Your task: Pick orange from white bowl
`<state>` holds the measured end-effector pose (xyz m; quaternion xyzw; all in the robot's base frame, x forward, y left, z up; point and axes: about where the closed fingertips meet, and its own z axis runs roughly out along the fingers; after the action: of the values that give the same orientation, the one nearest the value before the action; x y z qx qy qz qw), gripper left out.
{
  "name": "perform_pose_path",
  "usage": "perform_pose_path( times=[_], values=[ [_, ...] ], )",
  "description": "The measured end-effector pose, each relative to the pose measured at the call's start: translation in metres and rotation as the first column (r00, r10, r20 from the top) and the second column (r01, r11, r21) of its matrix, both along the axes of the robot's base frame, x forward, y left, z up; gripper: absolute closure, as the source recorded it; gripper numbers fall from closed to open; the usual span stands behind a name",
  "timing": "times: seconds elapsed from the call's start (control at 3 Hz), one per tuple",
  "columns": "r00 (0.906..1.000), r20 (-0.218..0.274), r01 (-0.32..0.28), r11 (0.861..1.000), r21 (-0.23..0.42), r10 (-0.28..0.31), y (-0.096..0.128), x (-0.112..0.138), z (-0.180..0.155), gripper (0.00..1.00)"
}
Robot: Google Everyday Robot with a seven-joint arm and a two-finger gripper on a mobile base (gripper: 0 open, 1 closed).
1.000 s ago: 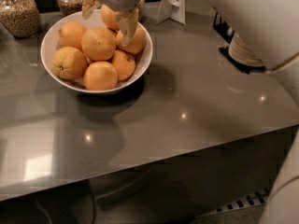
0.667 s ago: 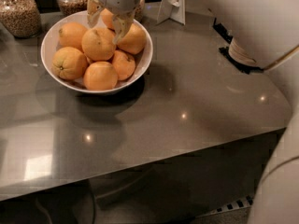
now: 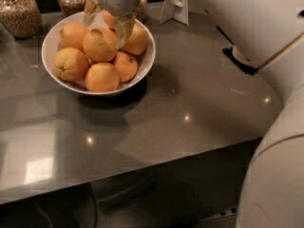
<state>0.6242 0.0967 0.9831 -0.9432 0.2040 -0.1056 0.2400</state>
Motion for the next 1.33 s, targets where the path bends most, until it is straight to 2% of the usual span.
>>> perform_pose_path(
  times=[1.0,1.33],
  values=[
    [0.9980,-0.061,-0.019,1.000,0.011,0.019,0.015,0.007,-0.024,0.37],
    [0.9967,-0.076,-0.026,1.000,0.012,0.027,0.019,0.008,-0.032,0.33]
  ],
)
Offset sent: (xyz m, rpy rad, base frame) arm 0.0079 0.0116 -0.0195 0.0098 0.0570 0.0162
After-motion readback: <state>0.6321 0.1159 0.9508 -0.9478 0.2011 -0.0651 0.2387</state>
